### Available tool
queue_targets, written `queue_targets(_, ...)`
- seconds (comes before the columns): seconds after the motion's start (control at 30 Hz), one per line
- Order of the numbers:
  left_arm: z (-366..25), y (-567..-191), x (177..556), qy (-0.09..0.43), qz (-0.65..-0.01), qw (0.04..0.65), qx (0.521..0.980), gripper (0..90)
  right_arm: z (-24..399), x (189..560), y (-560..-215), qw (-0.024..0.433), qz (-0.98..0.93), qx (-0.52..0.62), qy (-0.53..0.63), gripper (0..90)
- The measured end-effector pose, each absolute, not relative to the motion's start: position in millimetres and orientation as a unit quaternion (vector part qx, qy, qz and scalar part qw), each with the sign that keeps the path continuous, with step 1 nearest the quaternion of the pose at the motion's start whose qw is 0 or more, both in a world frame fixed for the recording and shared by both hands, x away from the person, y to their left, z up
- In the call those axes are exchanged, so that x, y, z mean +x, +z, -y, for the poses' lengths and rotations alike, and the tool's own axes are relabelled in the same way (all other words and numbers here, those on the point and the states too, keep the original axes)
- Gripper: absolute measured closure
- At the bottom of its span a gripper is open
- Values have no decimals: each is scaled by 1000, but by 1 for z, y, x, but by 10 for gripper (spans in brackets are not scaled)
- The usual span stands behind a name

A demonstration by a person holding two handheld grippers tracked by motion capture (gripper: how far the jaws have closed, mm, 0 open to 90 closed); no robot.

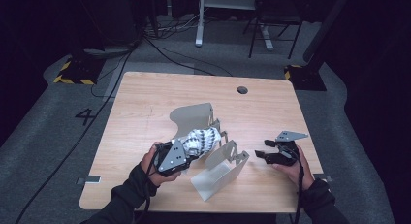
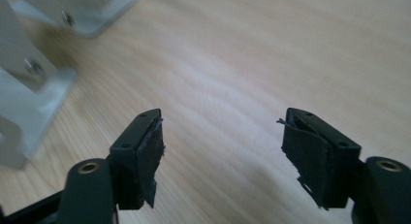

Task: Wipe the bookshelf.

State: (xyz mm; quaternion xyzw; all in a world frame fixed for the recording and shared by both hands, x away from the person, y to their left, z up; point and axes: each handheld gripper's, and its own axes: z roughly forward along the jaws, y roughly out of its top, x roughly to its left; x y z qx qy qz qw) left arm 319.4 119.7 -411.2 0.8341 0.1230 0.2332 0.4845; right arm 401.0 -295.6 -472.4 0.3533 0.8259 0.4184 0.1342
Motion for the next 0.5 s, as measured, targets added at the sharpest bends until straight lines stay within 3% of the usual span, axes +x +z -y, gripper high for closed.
queue_targets(0.5, -162, -459, 317, 187, -185, 393, 881, 733, 263, 376, -385, 158, -812, 298, 477, 512)
